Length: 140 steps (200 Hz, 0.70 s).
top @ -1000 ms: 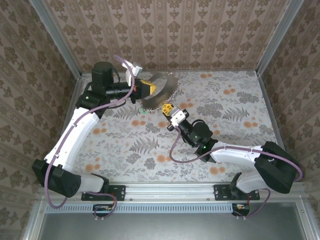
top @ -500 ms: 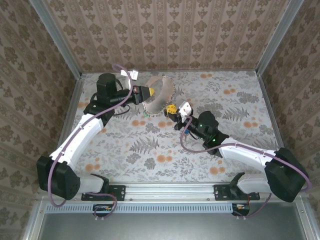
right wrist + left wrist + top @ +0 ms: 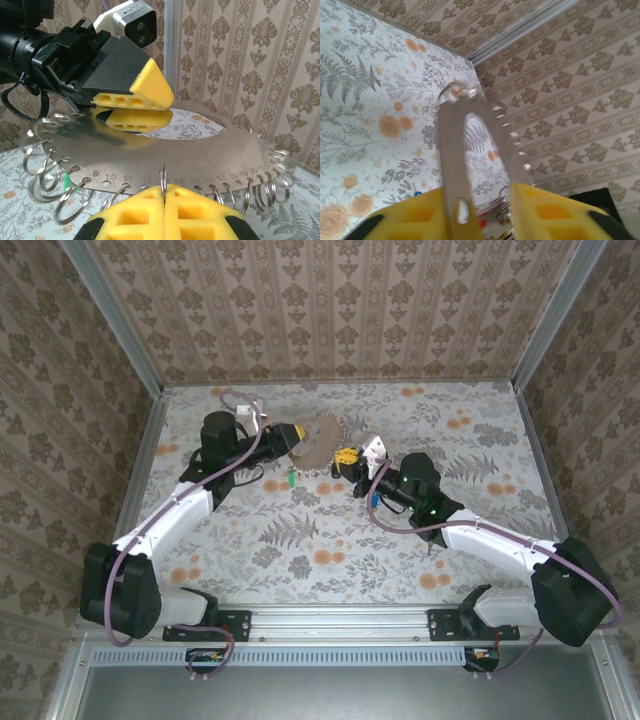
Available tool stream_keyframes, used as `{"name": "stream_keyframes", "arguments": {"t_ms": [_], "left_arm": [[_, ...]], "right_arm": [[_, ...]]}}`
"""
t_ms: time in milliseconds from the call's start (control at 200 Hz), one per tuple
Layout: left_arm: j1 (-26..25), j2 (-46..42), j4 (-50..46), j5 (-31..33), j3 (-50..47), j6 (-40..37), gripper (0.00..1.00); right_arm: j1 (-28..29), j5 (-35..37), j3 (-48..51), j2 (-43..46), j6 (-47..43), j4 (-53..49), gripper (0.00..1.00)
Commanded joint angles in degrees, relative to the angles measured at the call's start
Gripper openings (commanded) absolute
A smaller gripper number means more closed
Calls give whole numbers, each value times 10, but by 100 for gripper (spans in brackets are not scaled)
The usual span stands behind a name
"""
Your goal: Put the keys on the keyring
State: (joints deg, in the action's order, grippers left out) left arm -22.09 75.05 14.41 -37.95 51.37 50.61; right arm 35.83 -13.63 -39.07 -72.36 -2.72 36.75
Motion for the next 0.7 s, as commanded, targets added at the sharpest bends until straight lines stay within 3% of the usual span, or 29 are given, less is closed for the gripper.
{"name": "stream_keyframes", "arguments": {"t_ms": [0, 95, 310, 530, 695], "left_arm": [[-1, -9, 27, 7, -10, 7, 35], [-4, -12, 12, 39, -26, -2, 42], [-19, -8, 26, 68, -75, -15, 46], [-34, 9, 38, 100, -122, -28, 52], [-35, -15, 17, 160, -171, -47, 71]], "right_arm": [[-10, -24, -19, 0, 10, -2, 0], [-23, -57, -31, -2, 5, -45, 0], [-39, -96, -68, -23, -31, -158, 0], [-40, -90, -116, -69, -101, -258, 0], [-39, -83, -142, -103, -151, -304, 0]]}}
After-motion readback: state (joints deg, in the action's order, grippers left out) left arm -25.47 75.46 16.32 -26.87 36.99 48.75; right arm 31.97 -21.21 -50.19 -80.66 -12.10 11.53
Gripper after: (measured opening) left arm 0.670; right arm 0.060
